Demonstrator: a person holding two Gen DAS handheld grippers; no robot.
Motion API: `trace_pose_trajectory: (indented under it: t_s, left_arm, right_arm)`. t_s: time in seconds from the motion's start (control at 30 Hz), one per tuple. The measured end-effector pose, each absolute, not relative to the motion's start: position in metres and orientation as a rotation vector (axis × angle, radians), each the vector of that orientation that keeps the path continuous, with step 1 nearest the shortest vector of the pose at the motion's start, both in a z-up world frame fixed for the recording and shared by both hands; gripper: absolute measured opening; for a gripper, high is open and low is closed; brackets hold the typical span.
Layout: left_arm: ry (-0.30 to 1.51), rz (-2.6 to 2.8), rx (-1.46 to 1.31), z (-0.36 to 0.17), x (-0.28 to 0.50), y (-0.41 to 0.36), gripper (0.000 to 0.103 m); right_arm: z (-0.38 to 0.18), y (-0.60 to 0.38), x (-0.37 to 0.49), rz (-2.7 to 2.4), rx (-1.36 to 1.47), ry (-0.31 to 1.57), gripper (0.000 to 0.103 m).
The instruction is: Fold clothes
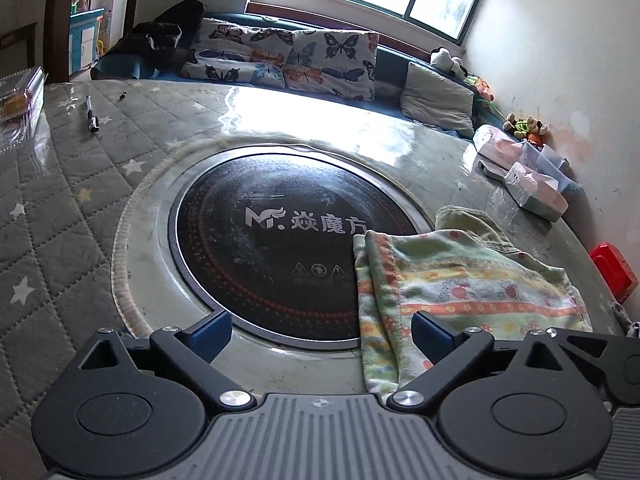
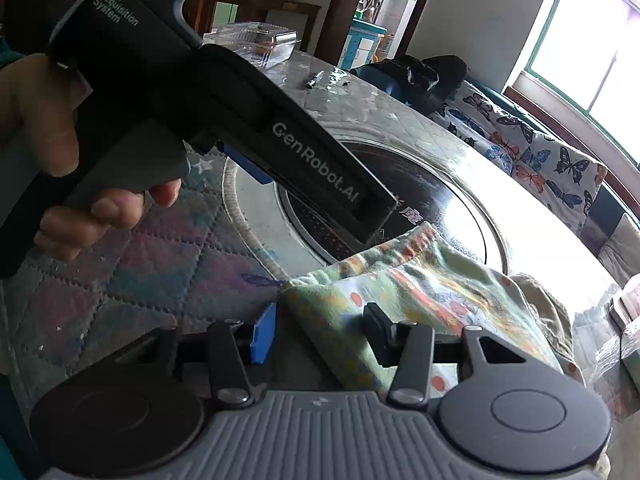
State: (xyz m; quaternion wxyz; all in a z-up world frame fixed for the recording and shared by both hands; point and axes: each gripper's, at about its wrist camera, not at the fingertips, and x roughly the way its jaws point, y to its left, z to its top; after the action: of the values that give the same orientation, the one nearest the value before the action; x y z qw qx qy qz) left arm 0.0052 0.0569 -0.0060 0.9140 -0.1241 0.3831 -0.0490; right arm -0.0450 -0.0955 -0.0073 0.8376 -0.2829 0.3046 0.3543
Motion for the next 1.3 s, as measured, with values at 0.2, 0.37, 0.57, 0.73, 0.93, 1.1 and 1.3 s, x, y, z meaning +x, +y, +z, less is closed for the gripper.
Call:
trace_pose_trajectory:
  t_s: [0.2,0.37,0.57,0.73,0.93,1.1,1.3]
  left_arm:
    - [0.79,-0.105,-0.263,-0.005,0.007,0.056,0.103]
    - [0.8,-0.118,-0.275,-0.005,0.008,0.055,0.103]
    - [0.819,-0.138,-0.315,-0.006,0.012,0.053,0.103]
    - [0.843,-0.171,-0.393,-0.007,0.018,0.05,0.103]
    - [0.866,-0.201,-0.482,-0.008,0.03,0.044,0.102]
    - [0.893,-0.223,-0.579,-0.014,0.041,0.041,0.097]
    - [0.909,-0.253,-0.621,-0.018,0.055,0.03,0.08]
  right_arm:
    - [-0.005,-0.101,-0.037,0.737,-0.55,0.664,0.028]
    - [0.002,-0.109,-0.031,0.735,-0.485,0.678,0.02]
    - [0.014,-0.122,-0.024,0.742,-0.388,0.693,0.014]
    - [0.025,-0.136,-0.019,0.743,-0.307,0.696,0.013]
    - [0.036,-0.149,-0.013,0.738,-0.233,0.681,0.012]
    - [0.042,-0.16,-0.011,0.737,-0.196,0.665,0.011]
    - [0.045,-0.169,-0.011,0.744,-0.172,0.657,0.011]
